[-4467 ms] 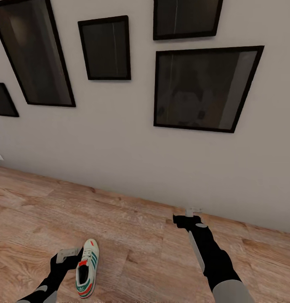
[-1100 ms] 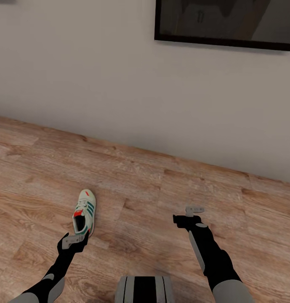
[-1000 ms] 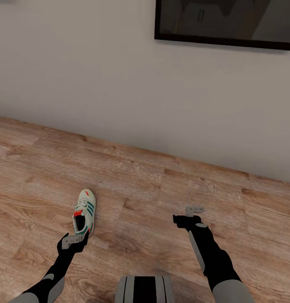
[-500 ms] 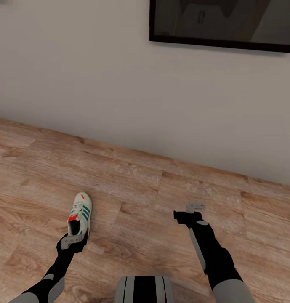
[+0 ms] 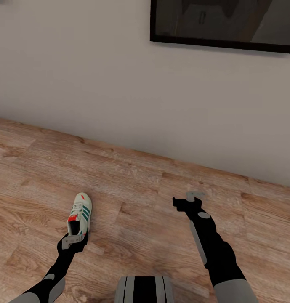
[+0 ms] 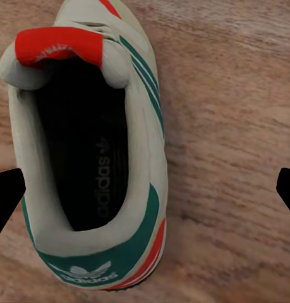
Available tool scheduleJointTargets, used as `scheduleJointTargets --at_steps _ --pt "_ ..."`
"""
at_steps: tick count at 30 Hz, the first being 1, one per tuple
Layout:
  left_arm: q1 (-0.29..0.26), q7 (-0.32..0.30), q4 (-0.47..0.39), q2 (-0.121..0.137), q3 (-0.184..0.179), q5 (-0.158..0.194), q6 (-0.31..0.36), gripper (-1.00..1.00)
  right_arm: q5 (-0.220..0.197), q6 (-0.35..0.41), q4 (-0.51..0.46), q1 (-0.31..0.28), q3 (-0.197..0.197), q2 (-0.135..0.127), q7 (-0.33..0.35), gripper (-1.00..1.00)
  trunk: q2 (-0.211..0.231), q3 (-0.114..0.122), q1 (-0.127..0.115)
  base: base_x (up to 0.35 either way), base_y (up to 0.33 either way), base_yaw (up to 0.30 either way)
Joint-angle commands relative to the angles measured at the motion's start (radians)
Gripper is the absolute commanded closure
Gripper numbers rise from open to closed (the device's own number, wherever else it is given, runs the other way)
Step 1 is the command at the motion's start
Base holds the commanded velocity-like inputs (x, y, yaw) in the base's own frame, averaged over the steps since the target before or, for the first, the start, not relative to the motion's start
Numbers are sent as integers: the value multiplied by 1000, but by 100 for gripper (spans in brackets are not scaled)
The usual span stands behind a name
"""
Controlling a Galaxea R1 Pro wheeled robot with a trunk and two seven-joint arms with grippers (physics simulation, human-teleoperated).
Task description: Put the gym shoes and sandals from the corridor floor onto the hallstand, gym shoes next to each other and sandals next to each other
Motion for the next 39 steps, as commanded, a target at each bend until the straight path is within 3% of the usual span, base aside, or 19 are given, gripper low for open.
scheduleJointTargets --at_steps 1,12,25,39 --pt "-1 -6 1 0 -6 11 -3 -100 6 6 -4 0 7 0 -1 -100 0 -1 0 0 0 0" --pt "-1 -5 2 0 -5 14 -3 -100 3 8 -6 0 15 0 -3 -100 0 -2 0 0 -85 18" --pt "-1 -6 3 1 -5 96 -3 -100 6 7 -6 0 15 0 1 -100 0 -5 0 0 -8 91" --pt "-1 -6 4 2 -5 108 -3 -100 2 7 -6 0 13 0 2 -100 0 -7 0 0 0 63"
